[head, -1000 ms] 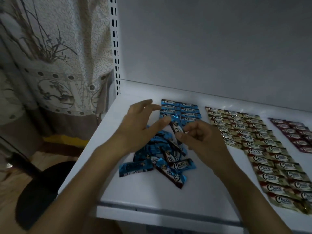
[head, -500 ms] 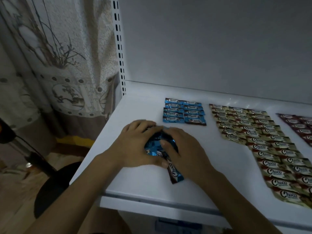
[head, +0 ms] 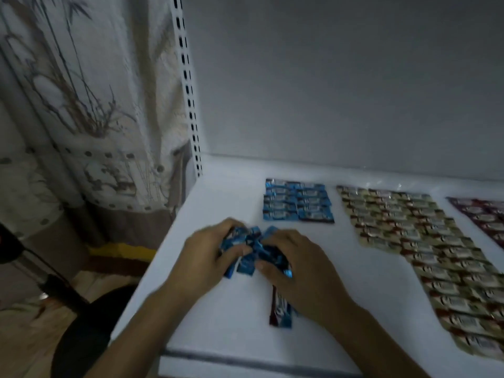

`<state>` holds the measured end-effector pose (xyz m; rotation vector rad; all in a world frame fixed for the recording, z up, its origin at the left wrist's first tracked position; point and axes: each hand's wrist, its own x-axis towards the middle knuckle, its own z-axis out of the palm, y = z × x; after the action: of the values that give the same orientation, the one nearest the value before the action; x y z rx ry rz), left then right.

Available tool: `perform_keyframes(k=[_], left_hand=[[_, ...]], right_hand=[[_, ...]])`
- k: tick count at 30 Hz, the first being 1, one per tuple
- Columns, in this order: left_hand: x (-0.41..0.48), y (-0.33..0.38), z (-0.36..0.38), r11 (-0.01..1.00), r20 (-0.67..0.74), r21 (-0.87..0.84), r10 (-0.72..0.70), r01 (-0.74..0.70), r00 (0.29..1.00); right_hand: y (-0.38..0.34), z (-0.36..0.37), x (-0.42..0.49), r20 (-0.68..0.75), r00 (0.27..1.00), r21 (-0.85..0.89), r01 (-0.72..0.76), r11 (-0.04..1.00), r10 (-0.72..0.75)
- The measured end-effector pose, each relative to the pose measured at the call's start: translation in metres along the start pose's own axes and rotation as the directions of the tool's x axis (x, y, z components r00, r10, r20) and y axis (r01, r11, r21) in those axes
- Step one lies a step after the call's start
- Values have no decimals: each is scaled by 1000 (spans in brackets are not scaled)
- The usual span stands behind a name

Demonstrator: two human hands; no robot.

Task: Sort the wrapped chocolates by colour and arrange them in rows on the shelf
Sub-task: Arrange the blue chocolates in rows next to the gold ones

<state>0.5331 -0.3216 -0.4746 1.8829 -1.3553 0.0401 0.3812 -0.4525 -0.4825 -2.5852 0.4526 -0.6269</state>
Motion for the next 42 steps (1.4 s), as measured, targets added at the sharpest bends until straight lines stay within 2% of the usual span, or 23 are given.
perform_keyframes(k=[3,5,9,12,18,24,27,30,35,39,42], left_hand=[[3,8,-4,997,11,-52,-62,62,998],[4,9,-5,975,3,-179,-135,133,991],[6,8,-10,865,-61,-466,-242,187,968],[7,12,-12,753,-93,-624,-337,208,937],[9,14,-17,633,-123,-740,-458,226,881],[7,15,-21,502,-113,-842,-523,199,845],[9,16,-21,454,-110,-871,-554,189,825],[9,16,-21,427,-97,-883,-573,195,814],[8,15,-22,402,-83,-891,-600,210,795],[9,14,-25,311,-43,-931,-614,191,788],[11,13,-28,255,3,-944,-629,210,777]], right_hand=[[-4,-4,2,29,999,-26,-36,999,37],[-6,-6,2,59,997,-71,-44,996,48],[-18,-4,1,138,989,-142,-29,989,49],[-27,2,1,140,990,-113,-20,993,36],[-46,24,29,230,972,-168,-18,986,57],[-57,43,47,129,987,-90,112,990,-100],[-57,42,44,117,991,-35,65,997,-60],[-55,42,48,182,983,-145,-1,989,28],[-54,39,54,110,991,-89,84,993,-74],[-58,36,46,34,985,-54,172,984,-171],[-57,36,46,47,989,-27,138,990,-137]])
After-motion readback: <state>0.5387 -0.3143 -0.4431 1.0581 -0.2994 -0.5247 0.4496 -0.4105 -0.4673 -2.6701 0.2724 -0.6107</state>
